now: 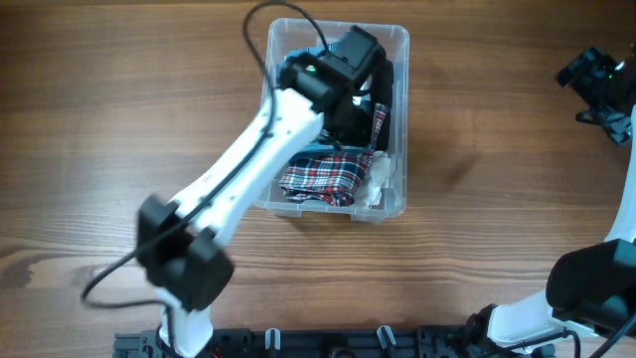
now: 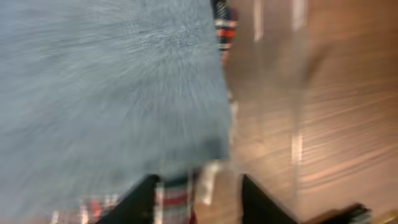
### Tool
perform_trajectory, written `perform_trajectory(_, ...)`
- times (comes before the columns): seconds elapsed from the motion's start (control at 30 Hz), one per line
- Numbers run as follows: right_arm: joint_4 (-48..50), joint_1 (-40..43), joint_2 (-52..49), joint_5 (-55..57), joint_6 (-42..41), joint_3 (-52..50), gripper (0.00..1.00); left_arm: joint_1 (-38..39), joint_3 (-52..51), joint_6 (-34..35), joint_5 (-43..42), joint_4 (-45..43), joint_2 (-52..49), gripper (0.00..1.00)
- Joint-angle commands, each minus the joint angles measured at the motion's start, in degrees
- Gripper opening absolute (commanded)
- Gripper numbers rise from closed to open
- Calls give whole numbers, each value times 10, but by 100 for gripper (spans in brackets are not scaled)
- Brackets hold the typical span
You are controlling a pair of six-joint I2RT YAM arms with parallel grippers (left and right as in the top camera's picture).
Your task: Pack container
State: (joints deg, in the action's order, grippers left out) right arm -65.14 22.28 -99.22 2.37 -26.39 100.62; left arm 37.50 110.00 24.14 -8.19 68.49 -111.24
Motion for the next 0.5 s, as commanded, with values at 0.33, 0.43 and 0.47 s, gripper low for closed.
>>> perform_trajectory(0.33,2,-1,-4,-5,-7,-2,100,-4,16,1,8,49,81,100)
perform_trajectory(0.43,2,-1,-4,-5,-7,-2,100,-4,16,1,8,75,81,100)
perform_trajectory(0.47,2,-1,-4,-5,-7,-2,100,-4,16,1,8,82,81,100)
